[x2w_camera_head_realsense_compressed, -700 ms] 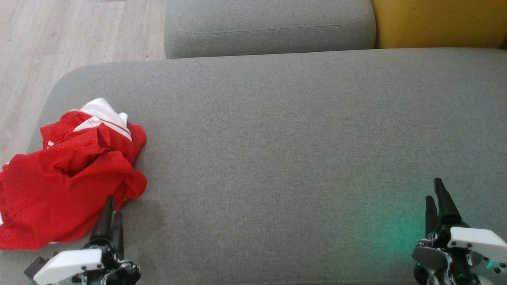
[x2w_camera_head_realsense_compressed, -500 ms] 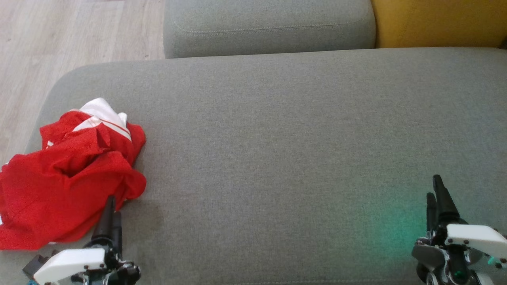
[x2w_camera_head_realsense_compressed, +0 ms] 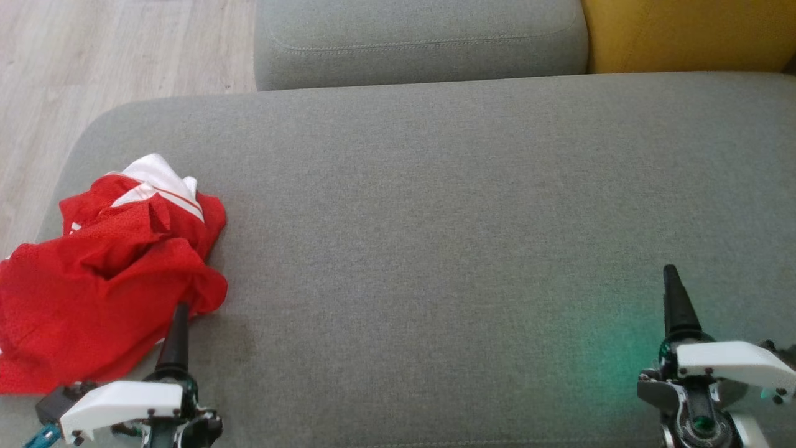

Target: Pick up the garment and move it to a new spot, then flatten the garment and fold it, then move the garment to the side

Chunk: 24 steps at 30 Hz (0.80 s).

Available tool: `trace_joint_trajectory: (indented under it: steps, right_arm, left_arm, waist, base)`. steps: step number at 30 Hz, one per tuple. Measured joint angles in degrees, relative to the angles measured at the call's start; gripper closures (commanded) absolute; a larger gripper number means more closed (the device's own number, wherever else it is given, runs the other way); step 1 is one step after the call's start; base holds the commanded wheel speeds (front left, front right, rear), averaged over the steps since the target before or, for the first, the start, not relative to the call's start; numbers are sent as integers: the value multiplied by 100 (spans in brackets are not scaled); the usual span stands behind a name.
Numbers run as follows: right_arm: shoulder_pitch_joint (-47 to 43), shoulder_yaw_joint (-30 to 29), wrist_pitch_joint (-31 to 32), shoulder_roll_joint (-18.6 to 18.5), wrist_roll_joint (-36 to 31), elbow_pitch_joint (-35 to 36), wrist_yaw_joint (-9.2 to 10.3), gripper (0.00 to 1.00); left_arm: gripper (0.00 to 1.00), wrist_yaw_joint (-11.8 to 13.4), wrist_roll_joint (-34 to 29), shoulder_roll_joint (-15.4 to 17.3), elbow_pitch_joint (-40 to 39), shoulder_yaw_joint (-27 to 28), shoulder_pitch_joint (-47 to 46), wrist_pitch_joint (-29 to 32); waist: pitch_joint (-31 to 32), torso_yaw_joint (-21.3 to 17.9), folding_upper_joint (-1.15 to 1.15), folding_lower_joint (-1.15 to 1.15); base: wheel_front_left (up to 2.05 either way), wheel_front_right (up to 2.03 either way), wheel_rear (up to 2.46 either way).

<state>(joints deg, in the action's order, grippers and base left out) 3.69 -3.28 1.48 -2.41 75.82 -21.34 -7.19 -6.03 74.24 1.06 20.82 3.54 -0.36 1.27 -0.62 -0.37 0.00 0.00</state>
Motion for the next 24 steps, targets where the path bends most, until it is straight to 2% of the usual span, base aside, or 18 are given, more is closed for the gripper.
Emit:
trace_joint_trajectory:
  steps: [24]
  right_arm:
    - [279,316,-368,3,-1823,-235,0,0]
  left_arm:
    - [0,303,-1896,9,29,-178,-122,-390]
  waist:
    - [-48,-52,0,0]
  base:
    - [0,0,0]
